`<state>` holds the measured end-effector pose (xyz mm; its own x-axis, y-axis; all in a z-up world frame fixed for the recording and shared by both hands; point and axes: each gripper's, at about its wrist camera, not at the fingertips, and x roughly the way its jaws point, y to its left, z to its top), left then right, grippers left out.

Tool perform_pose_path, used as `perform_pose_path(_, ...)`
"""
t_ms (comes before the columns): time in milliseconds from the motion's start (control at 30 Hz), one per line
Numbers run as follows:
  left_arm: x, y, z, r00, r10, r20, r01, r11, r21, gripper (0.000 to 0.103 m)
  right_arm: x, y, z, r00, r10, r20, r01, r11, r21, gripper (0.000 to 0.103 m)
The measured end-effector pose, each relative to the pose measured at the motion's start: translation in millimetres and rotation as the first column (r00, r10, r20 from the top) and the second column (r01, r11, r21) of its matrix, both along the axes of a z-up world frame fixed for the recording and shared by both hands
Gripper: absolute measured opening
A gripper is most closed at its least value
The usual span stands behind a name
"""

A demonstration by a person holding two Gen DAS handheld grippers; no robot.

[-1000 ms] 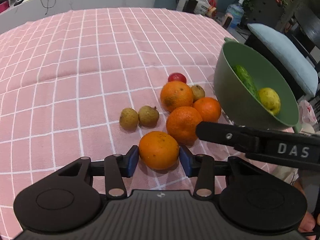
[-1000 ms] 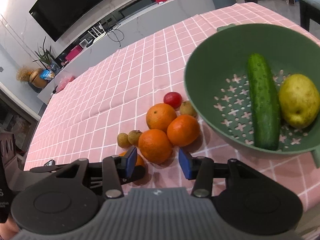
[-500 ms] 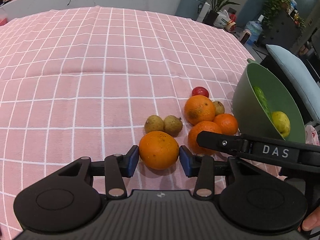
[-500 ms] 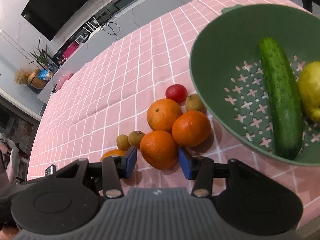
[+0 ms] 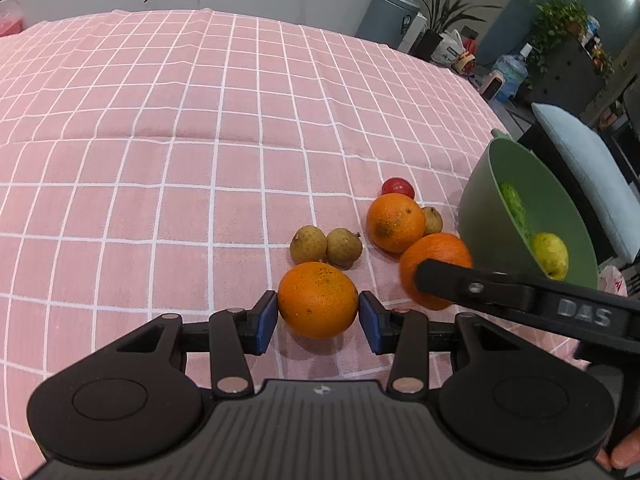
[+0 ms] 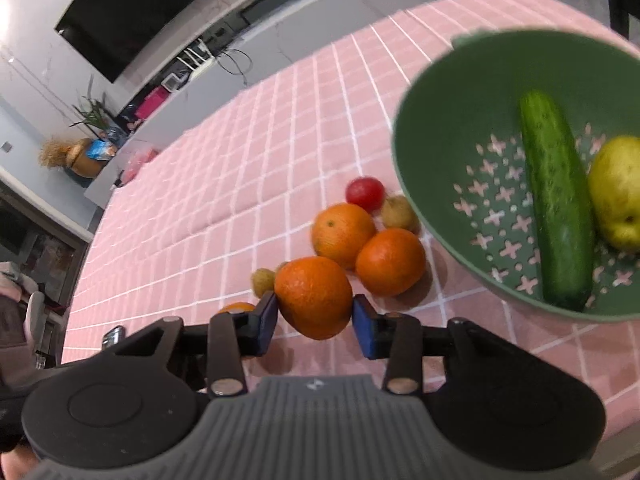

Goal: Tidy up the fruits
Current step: 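Close the left tool on its orange while the right tool grasps the other orange, then carry the orange into the colander with the left tool while the right drops its orange there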

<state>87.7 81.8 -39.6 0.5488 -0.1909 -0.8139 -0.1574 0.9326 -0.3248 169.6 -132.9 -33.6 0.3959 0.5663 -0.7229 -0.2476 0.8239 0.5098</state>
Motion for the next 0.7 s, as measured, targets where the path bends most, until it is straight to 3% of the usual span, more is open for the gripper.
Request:
perform_pose_path(167, -5, -1, 20, 1.0, 0.001, 0.02, 0.0, 0.999, -0.044, 0.05, -16, -16, 31, 0.997, 0.026, 0.078, -0.027, 0.999, 0.022, 0.037)
perform_pose_path(400, 4, -27, 58, 0.994, -0.065, 0.082, 0.068, 0.997, -0.03, 0.05, -24, -54, 63, 0.985, 0.016, 0.17, -0.017, 1.0, 0.0, 0.037)
perform_pose_path(700, 43, -96, 83, 0.956, -0.26, 0.138, 0.259, 0.965, 0.028, 0.05, -15, -83, 84, 0.943, 0.124, 0.31, -0.056, 0.974, -0.218, 0.037)
